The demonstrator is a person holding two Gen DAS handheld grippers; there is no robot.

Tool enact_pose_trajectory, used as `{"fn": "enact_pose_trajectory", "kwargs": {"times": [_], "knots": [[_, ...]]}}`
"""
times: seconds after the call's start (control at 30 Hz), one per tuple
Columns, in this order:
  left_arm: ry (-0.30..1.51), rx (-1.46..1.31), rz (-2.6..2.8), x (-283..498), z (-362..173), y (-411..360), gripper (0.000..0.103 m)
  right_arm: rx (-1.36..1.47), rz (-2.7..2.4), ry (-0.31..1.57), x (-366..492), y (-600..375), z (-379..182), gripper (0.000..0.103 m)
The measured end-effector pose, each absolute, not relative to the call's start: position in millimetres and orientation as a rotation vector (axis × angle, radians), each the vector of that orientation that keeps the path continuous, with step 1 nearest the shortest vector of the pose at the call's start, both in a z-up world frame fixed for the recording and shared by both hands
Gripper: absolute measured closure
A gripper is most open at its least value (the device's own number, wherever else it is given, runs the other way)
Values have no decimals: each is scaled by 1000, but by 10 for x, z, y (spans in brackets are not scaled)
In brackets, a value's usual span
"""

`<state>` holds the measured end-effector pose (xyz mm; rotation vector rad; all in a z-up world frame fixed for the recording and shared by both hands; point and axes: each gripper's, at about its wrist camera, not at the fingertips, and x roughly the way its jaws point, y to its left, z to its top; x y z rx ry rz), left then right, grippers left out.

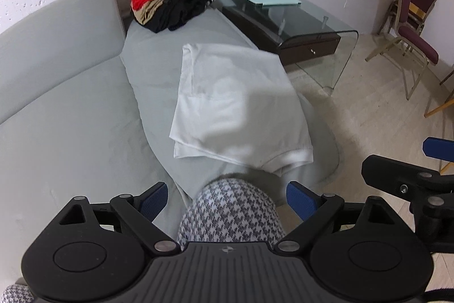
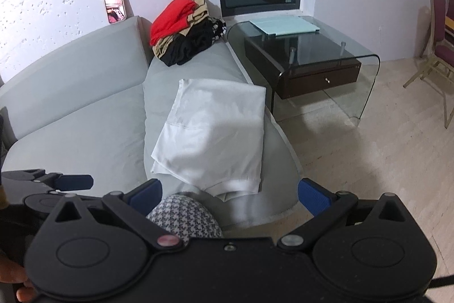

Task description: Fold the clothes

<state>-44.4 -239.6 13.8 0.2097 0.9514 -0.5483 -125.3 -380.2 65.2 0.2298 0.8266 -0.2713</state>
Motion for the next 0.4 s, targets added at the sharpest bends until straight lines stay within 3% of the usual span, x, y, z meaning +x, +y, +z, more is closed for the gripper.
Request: {"fn": "enact_pose_trajectory", "kwargs": {"times": [0.4], "knots": [[947, 223, -557, -431, 74, -2453, 11, 254, -282, 838, -1263, -3829, 555, 0]]}}
